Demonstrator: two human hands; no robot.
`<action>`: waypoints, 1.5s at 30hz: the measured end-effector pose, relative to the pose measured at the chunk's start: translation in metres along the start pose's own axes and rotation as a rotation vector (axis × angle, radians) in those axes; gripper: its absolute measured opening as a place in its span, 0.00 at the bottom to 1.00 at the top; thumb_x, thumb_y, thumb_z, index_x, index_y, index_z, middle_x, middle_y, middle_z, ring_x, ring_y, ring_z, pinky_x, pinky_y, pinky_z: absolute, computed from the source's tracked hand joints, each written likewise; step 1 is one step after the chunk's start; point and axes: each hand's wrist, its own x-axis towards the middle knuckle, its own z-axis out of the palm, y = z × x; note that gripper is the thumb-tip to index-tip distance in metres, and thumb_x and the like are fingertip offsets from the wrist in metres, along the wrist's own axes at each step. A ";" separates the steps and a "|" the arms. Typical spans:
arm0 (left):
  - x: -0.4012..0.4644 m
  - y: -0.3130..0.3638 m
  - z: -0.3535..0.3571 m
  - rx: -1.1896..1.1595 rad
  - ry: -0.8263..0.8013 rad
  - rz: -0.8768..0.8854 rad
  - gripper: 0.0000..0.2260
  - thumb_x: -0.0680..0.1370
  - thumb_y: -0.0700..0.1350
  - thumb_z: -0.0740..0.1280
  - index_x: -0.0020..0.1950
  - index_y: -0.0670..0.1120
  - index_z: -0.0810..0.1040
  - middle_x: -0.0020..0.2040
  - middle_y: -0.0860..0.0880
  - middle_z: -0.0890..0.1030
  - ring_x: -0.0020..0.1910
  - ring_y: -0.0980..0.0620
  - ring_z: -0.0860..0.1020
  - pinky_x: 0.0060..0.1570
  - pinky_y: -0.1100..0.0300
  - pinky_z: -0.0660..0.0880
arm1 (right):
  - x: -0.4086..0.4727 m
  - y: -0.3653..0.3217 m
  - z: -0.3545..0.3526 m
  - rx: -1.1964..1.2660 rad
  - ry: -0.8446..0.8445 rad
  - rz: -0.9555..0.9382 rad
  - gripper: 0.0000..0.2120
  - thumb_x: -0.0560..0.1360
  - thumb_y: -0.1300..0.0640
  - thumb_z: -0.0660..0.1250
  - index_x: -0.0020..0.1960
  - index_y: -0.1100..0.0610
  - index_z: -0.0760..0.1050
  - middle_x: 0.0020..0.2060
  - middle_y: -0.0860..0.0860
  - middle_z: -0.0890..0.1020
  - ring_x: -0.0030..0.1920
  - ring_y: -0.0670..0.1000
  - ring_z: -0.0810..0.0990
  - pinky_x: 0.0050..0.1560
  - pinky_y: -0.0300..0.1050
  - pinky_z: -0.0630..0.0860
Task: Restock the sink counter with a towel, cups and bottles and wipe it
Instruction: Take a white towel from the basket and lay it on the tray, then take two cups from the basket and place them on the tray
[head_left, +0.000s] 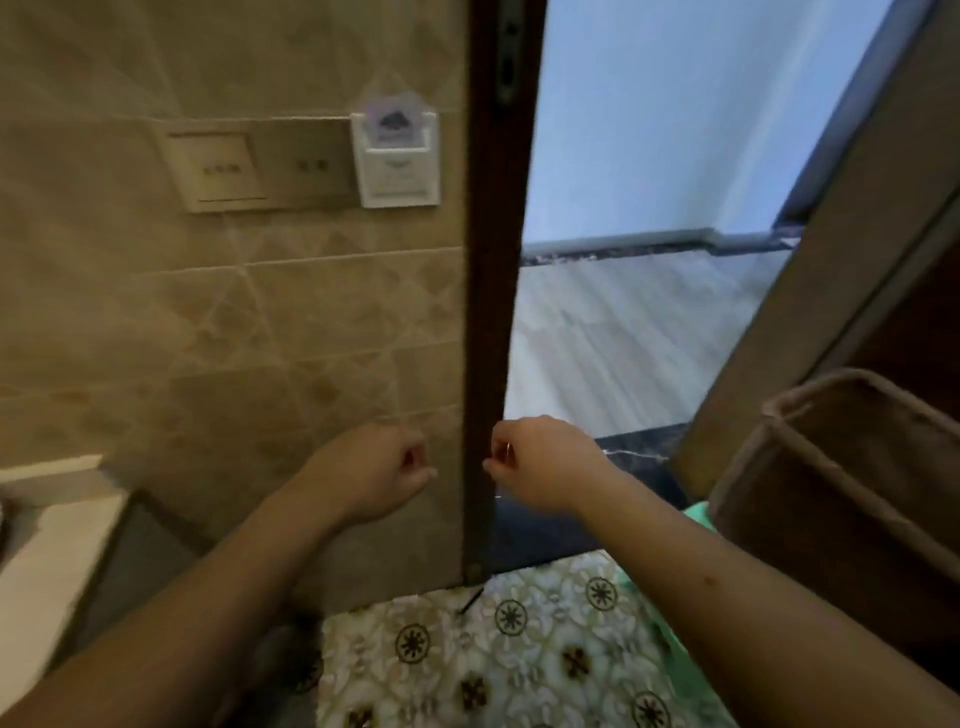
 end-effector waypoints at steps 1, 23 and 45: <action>0.011 0.025 0.005 0.003 -0.010 0.053 0.07 0.76 0.56 0.68 0.44 0.53 0.78 0.41 0.55 0.82 0.42 0.53 0.79 0.42 0.56 0.77 | -0.018 0.024 -0.006 -0.004 0.022 0.048 0.08 0.78 0.45 0.64 0.47 0.49 0.76 0.42 0.49 0.81 0.41 0.51 0.78 0.43 0.49 0.77; 0.243 0.425 0.138 -0.013 -0.385 0.868 0.05 0.77 0.54 0.69 0.45 0.55 0.77 0.42 0.55 0.80 0.43 0.54 0.78 0.47 0.54 0.78 | -0.250 0.353 -0.057 0.091 0.207 0.989 0.08 0.76 0.42 0.66 0.43 0.45 0.74 0.39 0.43 0.79 0.40 0.45 0.78 0.41 0.49 0.81; 0.499 0.572 0.294 0.178 -0.765 0.776 0.12 0.80 0.55 0.61 0.53 0.50 0.79 0.50 0.50 0.80 0.53 0.49 0.78 0.52 0.53 0.73 | -0.172 0.643 -0.058 0.355 0.032 1.132 0.09 0.79 0.49 0.67 0.40 0.43 0.72 0.40 0.43 0.78 0.39 0.42 0.77 0.32 0.39 0.70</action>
